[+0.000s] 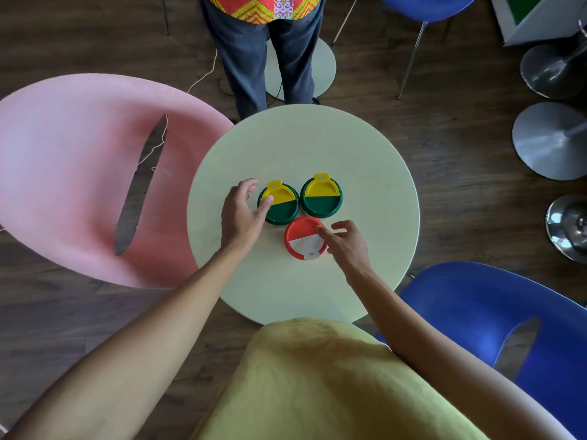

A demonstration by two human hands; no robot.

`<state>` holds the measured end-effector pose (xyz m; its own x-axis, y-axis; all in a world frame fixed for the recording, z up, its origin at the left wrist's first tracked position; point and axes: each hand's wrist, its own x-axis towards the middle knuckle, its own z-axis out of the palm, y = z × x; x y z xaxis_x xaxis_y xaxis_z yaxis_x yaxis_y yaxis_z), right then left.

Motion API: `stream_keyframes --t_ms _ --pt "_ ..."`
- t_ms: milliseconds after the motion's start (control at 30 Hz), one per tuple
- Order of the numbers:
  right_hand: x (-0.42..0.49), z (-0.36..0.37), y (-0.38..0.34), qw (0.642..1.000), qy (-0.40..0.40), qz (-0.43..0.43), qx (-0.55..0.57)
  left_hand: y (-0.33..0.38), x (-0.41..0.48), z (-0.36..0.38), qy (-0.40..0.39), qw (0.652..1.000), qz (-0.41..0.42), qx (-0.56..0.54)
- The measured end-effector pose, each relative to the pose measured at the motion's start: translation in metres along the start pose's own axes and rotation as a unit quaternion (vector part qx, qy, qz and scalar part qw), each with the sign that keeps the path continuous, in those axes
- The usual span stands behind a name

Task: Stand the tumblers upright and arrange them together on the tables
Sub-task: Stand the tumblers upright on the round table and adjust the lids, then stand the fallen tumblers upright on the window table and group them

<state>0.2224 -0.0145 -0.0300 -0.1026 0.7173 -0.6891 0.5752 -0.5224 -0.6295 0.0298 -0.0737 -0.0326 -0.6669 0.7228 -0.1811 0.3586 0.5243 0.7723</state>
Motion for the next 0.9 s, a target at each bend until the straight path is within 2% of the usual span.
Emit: stream_keyframes --t_ms 67,167,267,400,533,700,900 --pt "-0.001 -0.009 -0.003 0.999 0.026 -0.033 -0.013 0.009 -0.004 -0.001 0.043 0.993 0.094 0.055" --pt "-0.004 -0.027 -0.009 0.996 0.065 -0.066 -0.010 0.028 -0.002 0.003 0.031 0.977 0.183 0.105" --pt "-0.014 -0.044 -0.011 0.992 0.103 -0.073 0.004 0.050 0.001 0.014 -0.014 0.964 0.242 0.111" --pt "-0.044 -0.062 0.000 0.982 0.174 -0.063 0.047 0.073 -0.005 0.034 -0.118 0.939 0.307 0.102" --pt "-0.093 -0.072 0.033 0.963 0.249 -0.029 0.102 0.091 -0.034 0.054 -0.243 0.886 0.383 0.100" --pt "-0.176 -0.086 0.100 0.915 0.359 0.027 0.183 0.117 -0.116 0.084 -0.351 0.810 0.455 0.118" --pt "-0.284 -0.106 0.192 0.827 0.484 0.084 0.274 0.142 -0.252 0.124 -0.470 0.680 0.547 0.132"
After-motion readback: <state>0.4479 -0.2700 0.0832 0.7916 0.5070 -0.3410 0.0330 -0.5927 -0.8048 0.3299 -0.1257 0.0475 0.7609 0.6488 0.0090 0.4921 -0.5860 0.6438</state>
